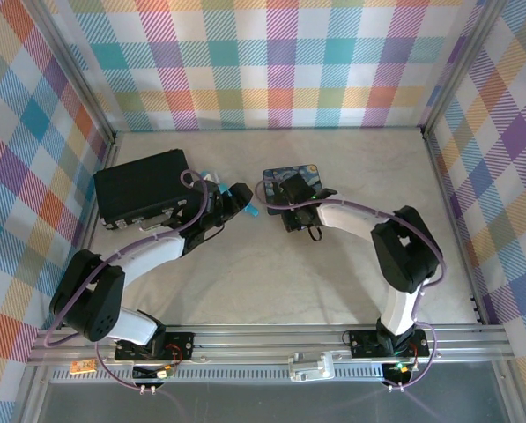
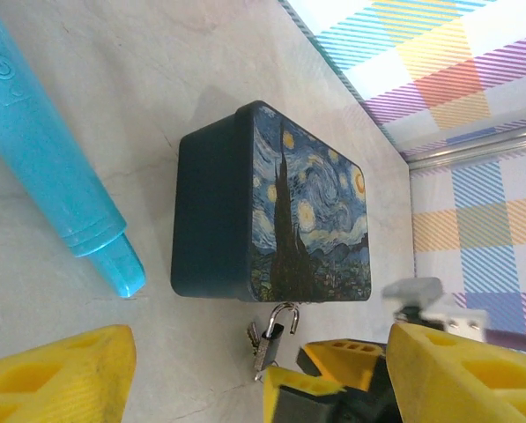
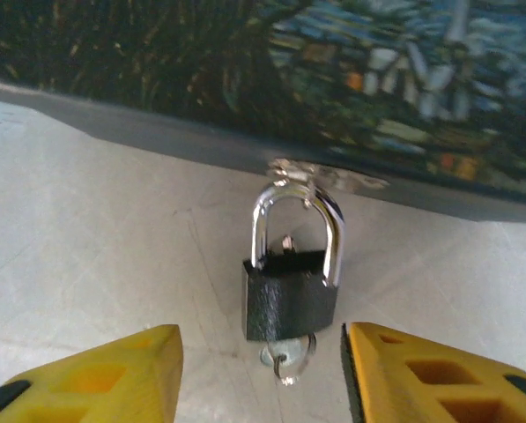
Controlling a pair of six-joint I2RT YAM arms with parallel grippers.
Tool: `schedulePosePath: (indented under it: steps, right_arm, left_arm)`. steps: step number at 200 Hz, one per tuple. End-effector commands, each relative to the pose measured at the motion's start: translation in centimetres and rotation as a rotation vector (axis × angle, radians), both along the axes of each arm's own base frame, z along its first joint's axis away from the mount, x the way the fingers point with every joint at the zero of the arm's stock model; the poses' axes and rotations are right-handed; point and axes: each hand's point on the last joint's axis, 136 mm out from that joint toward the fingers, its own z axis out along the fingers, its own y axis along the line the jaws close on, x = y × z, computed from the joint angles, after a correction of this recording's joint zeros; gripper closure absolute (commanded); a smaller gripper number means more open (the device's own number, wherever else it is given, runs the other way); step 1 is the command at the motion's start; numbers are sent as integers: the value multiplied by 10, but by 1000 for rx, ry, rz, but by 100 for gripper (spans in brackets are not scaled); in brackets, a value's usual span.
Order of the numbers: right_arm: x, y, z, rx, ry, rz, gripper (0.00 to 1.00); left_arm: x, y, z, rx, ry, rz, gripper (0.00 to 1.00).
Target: Unlock the padlock with the key
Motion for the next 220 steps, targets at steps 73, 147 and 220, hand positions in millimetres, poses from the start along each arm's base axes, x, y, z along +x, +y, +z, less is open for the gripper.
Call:
schedulePosePath:
  steps: [73,147,220]
  right_arm:
    - [14,-19,-27,-310,-61,-87,63]
    - [12,-17,-28,-264,-53,-65,80]
    - [-3,25,-13,116,91,170,99]
  left_arm:
    - [-1,15,-9,3,11,35,26]
    - [9,5,-5,-48,5,26,26]
    - [-7,16,-9,29,7,2,26]
